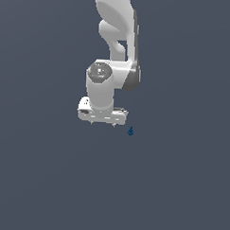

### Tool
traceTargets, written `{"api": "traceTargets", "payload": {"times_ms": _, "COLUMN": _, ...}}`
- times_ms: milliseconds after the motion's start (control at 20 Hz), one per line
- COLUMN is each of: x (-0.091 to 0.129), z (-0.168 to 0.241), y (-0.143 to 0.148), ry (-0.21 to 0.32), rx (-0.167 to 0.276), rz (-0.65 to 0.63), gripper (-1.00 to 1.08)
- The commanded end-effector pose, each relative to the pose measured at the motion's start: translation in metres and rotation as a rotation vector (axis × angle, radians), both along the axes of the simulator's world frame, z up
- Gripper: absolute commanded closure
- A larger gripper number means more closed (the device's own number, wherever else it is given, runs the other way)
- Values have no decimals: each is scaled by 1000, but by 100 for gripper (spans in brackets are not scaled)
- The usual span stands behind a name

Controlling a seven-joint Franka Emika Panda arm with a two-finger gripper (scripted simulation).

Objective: Pick up the object and move it to a goal position.

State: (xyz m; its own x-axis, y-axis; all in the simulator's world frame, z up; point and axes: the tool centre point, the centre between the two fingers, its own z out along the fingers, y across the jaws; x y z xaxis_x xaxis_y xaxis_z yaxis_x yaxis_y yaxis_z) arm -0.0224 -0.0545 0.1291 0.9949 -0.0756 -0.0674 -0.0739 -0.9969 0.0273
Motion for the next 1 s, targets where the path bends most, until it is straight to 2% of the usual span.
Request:
{"api": "traceTargets", "payload": {"times_ms": 0, "x": 0, "z": 0, "y": 2, "ry": -1, "rx": 1, "rz": 4, "gripper": -92}}
{"api": "traceTargets", "payload": {"times_ms": 200, "x": -1, "z": -3, "y": 11, "ry": -4, "rx": 3, "rz": 40, "gripper": -92}}
{"api": "traceTargets", "payload": {"times_ms": 400, "x": -3, "z": -9, "y": 32, "ry": -13, "rx": 8, "rz": 121, "gripper": -92}}
{"api": "traceTargets", "payload": {"times_ms": 950, "x": -24, "z": -32, "y": 122, "ry": -50, "rx": 33, "rz": 471, "gripper": -92}}
